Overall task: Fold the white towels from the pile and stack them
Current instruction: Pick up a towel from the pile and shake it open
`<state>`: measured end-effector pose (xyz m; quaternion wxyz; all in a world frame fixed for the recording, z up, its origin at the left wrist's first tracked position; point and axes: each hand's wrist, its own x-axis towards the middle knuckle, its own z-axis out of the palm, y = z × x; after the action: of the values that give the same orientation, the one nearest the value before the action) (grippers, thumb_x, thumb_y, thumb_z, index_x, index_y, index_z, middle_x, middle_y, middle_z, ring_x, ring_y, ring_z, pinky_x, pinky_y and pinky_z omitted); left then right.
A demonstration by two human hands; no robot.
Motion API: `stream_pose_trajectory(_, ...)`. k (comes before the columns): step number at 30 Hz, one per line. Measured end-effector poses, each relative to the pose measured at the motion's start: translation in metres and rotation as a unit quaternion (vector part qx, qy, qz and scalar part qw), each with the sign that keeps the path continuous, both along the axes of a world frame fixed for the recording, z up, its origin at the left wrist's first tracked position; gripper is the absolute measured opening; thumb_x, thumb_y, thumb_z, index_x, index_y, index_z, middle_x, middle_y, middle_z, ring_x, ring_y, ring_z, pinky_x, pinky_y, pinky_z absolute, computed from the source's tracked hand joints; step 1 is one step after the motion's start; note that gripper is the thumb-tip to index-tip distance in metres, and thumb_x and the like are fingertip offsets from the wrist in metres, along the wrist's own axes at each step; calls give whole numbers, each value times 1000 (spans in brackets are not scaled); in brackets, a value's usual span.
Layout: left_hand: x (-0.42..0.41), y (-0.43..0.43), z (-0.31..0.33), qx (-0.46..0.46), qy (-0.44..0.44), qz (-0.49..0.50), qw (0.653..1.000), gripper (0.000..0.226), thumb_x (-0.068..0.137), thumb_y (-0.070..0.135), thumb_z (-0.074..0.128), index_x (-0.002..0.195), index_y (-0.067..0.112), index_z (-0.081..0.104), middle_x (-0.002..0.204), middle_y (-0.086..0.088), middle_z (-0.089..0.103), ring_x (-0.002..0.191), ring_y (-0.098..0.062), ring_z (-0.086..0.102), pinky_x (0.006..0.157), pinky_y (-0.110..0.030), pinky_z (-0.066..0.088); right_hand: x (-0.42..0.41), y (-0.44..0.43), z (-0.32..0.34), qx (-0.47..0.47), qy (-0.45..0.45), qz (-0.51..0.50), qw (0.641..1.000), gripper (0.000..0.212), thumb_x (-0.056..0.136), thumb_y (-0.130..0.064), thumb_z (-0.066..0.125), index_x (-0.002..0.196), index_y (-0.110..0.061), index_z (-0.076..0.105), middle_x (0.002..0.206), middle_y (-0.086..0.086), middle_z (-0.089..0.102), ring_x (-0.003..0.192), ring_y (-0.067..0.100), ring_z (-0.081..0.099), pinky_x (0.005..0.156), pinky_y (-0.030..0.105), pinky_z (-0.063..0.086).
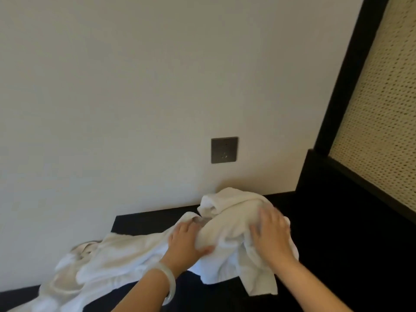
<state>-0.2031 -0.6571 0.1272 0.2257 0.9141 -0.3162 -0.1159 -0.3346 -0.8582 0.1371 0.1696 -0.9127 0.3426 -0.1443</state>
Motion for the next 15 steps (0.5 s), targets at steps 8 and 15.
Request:
stream_pose_trajectory(8,5,37,-14,43,28,21,998,112,70,79,62,155,31,6,164,0,0,151,-20,1,121,-41,9,35,24,-12,-11,102,149,983,52,99,-43,48,147,-36,29,164,-4,-6,150,31,-12,121,44,6)
stream_pose_trajectory(15,-5,18,-1,-14,125,59,990,108,78,58,71,156,25,4,150,-7,39,136,-25,39,111,-38,36,5,-74,39,208,-65,101,971,20,92,5,58,109,-3,64,131,10,53,126,32,49,87,18,45)
